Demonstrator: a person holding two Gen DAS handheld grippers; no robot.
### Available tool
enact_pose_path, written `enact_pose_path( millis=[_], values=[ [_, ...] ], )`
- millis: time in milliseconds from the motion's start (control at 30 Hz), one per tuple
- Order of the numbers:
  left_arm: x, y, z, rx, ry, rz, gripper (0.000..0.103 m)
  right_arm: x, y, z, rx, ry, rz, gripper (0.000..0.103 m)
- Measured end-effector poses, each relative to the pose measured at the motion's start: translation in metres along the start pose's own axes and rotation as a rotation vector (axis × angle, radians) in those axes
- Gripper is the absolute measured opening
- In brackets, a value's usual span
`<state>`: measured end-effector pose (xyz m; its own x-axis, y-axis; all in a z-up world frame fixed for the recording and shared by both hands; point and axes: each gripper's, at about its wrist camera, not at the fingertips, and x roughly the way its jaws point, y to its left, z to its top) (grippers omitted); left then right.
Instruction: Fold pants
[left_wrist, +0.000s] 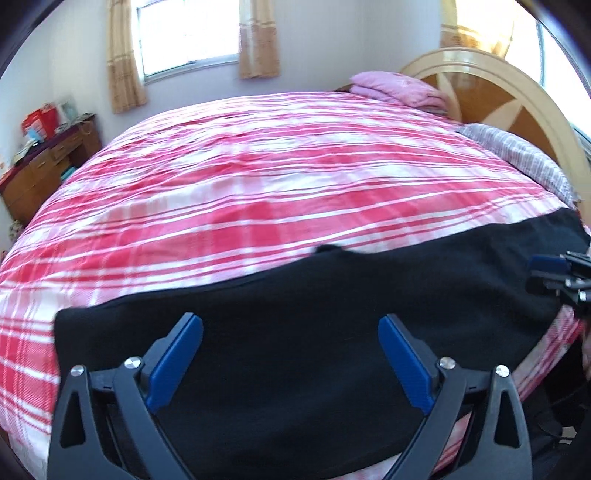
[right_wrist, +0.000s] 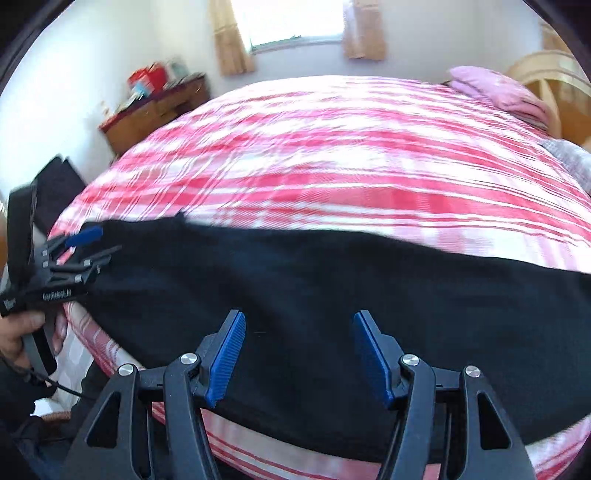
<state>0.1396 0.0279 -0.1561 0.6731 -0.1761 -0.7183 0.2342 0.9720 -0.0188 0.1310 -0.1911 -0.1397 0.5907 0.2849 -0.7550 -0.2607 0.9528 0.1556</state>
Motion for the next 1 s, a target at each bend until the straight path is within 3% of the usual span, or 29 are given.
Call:
enact_pose_path(
  millis=[267, 533, 767, 1000],
  values=[
    [0.016, -0.055, 0.009, 0.065, 0.02, -0.07, 0.099, -0.082, -0.128, -0.021, 0.283, -0.129, -0.103, 0.063],
    [0.02, -0.078, 0.011, 0.079, 0.01, -0.073, 0.099, -0.164, -0.264, -0.075, 0.673, -0.272, -0.202, 0.062],
    [0.024, -0.089, 0.01, 0.094, 0.03, -0.061, 0.099, -0.178, -0.312, -0.096, 0.815, -0.32, -0.178, 0.062],
    [0.027, -0.091, 0.008, 0.09, 0.037, -0.056, 0.099, -0.174, -0.32, -0.098, 0.832, -0.336, -0.189, 0.056]
  ],
)
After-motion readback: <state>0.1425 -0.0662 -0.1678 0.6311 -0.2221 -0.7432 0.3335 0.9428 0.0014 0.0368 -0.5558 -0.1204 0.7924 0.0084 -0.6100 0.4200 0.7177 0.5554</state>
